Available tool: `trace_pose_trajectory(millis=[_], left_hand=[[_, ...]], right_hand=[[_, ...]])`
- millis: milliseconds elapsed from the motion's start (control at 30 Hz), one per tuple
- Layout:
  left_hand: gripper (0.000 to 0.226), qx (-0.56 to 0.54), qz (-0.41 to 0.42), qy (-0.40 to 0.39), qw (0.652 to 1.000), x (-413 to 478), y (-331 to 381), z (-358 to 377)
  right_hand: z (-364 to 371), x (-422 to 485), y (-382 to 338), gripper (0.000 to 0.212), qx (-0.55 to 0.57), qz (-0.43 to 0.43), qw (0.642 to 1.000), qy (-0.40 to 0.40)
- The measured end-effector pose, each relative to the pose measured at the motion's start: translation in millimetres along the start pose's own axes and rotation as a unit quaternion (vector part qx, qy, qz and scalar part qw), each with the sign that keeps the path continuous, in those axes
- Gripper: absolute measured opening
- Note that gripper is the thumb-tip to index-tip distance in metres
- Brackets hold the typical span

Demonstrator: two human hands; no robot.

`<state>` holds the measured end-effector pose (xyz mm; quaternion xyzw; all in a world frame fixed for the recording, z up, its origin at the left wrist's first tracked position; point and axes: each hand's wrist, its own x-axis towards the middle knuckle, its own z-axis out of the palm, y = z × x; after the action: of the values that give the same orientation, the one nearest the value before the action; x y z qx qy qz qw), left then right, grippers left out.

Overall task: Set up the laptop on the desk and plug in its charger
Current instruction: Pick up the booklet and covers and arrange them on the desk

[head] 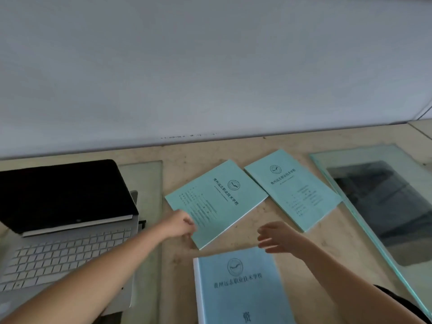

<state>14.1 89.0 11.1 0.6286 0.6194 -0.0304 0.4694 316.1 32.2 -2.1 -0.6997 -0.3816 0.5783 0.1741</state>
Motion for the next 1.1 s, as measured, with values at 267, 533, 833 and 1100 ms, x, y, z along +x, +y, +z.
trace_pose_trajectory(millis=[267, 533, 833, 1100], left_hand=[[0.051, 0.073, 0.006, 0.111, 0.991, 90.2, -0.4, -66.8], [0.079, 0.075, -0.118, 0.110, 0.984, 138.6, -1.4, -69.7], [0.023, -0.233, -0.077, -0.059, 0.968, 81.9, 19.0, -75.4], [0.017, -0.389, 0.024, -0.060, 0.919, -20.2, 30.8, -54.6]], right_hand=[[27.6, 64.1, -33.5, 0.012, 0.128, 0.051, 0.990, 0.024], [21.0, 92.6, -46.7, 0.015, 0.229, 0.078, 0.970, 0.027], [34.7, 85.9, -54.4, 0.011, 0.275, 0.044, 0.960, 0.010], [59.0, 36.0, -45.1, 0.037, 0.263, 0.121, 0.957, -0.020]])
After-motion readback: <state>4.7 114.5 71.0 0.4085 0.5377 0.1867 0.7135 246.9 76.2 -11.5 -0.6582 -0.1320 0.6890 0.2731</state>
